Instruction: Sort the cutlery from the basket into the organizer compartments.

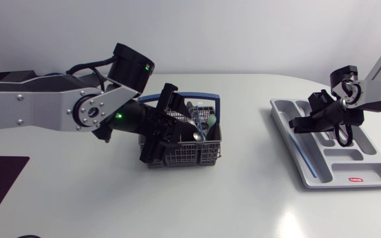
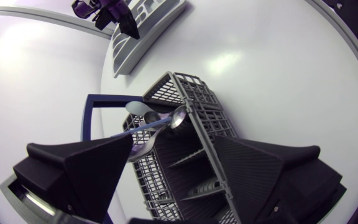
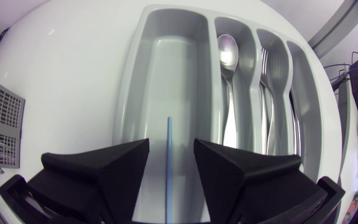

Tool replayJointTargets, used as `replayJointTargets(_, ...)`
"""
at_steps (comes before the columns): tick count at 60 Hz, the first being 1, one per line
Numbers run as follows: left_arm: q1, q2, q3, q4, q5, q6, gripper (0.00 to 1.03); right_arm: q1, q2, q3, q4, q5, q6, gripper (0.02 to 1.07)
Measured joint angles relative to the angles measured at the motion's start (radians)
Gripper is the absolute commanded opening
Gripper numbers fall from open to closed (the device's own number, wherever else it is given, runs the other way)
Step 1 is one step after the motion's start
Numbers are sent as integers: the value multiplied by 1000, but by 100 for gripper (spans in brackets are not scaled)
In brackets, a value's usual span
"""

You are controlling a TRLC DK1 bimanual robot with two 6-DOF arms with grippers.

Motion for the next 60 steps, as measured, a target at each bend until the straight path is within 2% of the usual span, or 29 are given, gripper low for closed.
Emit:
replayJointTargets(3, -6, 8, 1, 11, -15, 14, 77, 3, -21, -23, 6, 0, -2, 81)
replayJointTargets(19, -31, 35, 5, 65, -21, 63, 76, 33, -161, -122, 33, -5, -32, 84)
replayJointTargets(36, -32, 72, 5, 124, -37, 150, 52, 42, -266, -219, 36, -31, -50, 85)
replayJointTargets(43, -31, 74, 2, 128, -40, 182, 49, 62, -306, -239, 35, -31, -53, 85)
replayJointTargets(49, -31, 74, -11, 158, -41, 207, 37, 76, -327, -251, 35, -34, -53, 85)
replayJointTargets(60, -32, 75, -56, 219, -40, 247, 24, 83, -332, -256, 35, -34, -53, 85)
